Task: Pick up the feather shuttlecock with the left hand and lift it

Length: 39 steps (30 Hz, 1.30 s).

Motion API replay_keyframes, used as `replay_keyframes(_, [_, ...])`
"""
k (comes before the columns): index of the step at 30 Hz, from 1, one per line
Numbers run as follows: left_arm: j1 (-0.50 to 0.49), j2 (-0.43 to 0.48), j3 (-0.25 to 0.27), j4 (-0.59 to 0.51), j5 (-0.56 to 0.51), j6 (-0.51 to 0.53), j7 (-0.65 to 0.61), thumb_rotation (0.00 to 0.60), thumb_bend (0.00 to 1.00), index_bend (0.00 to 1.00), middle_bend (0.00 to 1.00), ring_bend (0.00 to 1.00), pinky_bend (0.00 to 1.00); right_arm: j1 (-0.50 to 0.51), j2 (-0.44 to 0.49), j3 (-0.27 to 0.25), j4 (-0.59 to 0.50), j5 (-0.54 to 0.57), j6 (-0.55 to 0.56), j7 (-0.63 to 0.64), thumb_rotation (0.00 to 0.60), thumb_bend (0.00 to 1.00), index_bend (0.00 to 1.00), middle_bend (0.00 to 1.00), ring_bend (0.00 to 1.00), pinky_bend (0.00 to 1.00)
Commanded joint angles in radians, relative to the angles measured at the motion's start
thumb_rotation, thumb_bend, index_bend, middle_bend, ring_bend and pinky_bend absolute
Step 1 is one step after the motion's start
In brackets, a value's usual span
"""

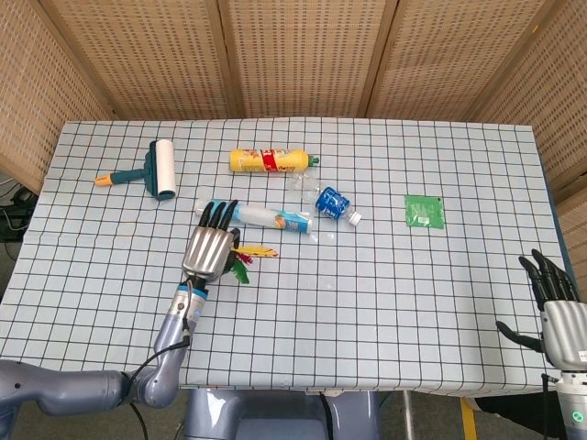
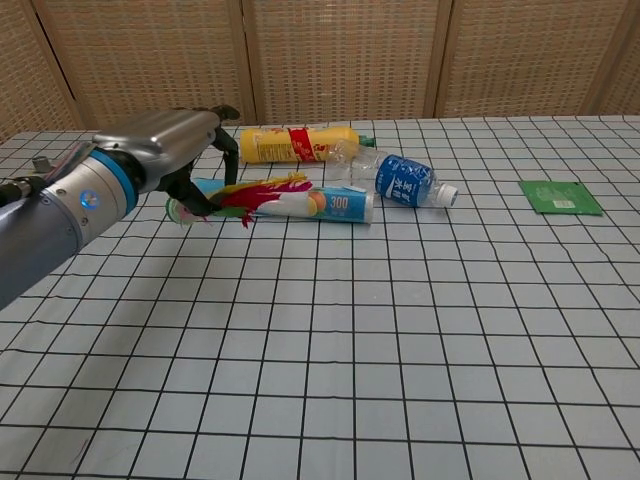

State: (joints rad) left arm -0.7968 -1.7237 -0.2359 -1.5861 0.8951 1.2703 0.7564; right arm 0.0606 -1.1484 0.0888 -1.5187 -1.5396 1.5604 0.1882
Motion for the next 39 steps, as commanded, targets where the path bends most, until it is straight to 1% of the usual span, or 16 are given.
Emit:
replay_keyframes(1, [0.1,0.071,0.007,-0.053,0.097,-0.025,-0.307,0.6,0.5,0.67,0.0,0.0,0.0,-0.001,-0.004,-0.002,-0.003,-0.005,0.004,-0.011,0.6,0.08,0.03,0.0,0.0,0.15])
replay_keyframes(4, [0.118,0.09,0.014,-0.051,0.108,-0.053,-0.381,0.6,0.5,0.67,0.0,0.0,0.0,-0.001,-0.005,-0.003,-0.003,-0.007,0.004,-0.018,0.6,0.08,0.04,0.0,0.0,0.15])
replay_keyframes(5, [0.132,0.099,0.013,-0.061,0.099,-0.076,-0.438,0.6,0.5,0.67,0.0,0.0,0.0,-0.001,-0.006,-0.004,-0.004,-0.007,0.005,-0.021,0.6,0.08,0.04,0.0,0.0,0.15])
replay_keyframes(8, [0.158,0.136,0.009,-0.075,0.116,-0.139,-0.589,0.6,0.49,0.67,0.0,0.0,0.0,0.0,-0.009,-0.004,-0.003,-0.007,0.005,-0.027,0.6,0.08,0.03,0.0,0.0,0.15])
replay_keyframes(11, [0.181,0.165,0.005,-0.064,0.141,-0.208,-0.754,0.6,0.48,0.68,0.0,0.0,0.0,0.0,-0.011,-0.003,-0.003,-0.006,0.004,-0.031,0.6,0.08,0.03,0.0,0.0,0.15])
replay_keyframes(14, [0.191,0.177,0.01,-0.044,0.163,-0.245,-0.831,0.6,0.48,0.68,0.0,0.0,0.0,0.0,-0.011,-0.003,-0.002,-0.007,0.005,-0.032,0.6,0.08,0.03,0.0,0.0,0.15])
replay_keyframes(17, [0.208,0.18,0.026,-0.012,0.192,-0.272,-0.909,0.6,0.47,0.68,0.0,0.0,0.0,0.0,-0.011,-0.001,-0.002,-0.004,0.005,-0.032,0.6,0.08,0.03,0.0,0.0,0.15])
replay_keyframes(21, [0.222,0.181,0.035,0.011,0.211,-0.284,-0.962,0.6,0.46,0.67,0.0,0.0,0.0,0.001,-0.011,-0.002,-0.002,-0.004,0.004,-0.032,0.6,0.08,0.03,0.0,0.0,0.15])
replay_keyframes(26, [0.251,0.189,0.05,0.038,0.251,-0.296,-1.062,0.6,0.46,0.67,0.0,0.0,0.0,0.001,-0.013,-0.003,-0.001,-0.007,0.005,-0.036,0.6,0.08,0.03,0.0,0.0,0.15])
replay_keyframes(32, [0.276,0.208,0.068,0.07,0.299,-0.295,-1.132,0.6,0.45,0.66,0.0,0.0,0.0,0.002,-0.016,-0.006,-0.002,-0.012,0.003,-0.042,0.6,0.08,0.03,0.0,0.0,0.15])
replay_keyframes(34, [0.279,0.215,0.073,0.076,0.311,-0.301,-1.144,0.6,0.39,0.63,0.0,0.0,0.0,0.002,-0.016,-0.007,-0.002,-0.013,0.003,-0.044,0.6,0.08,0.03,0.0,0.0,0.15])
replay_keyframes(36, [0.278,0.221,0.079,0.081,0.317,-0.311,-1.149,0.6,0.21,0.53,0.0,0.0,0.0,0.002,-0.017,-0.007,-0.003,-0.014,0.004,-0.046,0.6,0.08,0.03,0.0,0.0,0.15])
replay_keyframes(37, [0.277,0.226,0.083,0.085,0.321,-0.319,-1.149,0.6,0.15,0.49,0.0,0.0,0.0,0.002,-0.017,-0.007,-0.003,-0.014,0.005,-0.047,0.6,0.08,0.03,0.0,0.0,0.15])
replay_keyframes(38, [0.276,0.23,0.086,0.09,0.323,-0.325,-1.146,0.6,0.07,0.43,0.0,0.0,0.0,0.001,-0.017,-0.007,-0.004,-0.014,0.006,-0.047,0.6,0.08,0.03,0.0,0.0,0.15])
replay_keyframes(39, [0.275,0.232,0.089,0.096,0.325,-0.33,-1.143,0.6,0.02,0.37,0.0,0.0,0.0,0.001,-0.017,-0.007,-0.004,-0.015,0.007,-0.047,0.6,0.08,0.03,0.0,0.0,0.15])
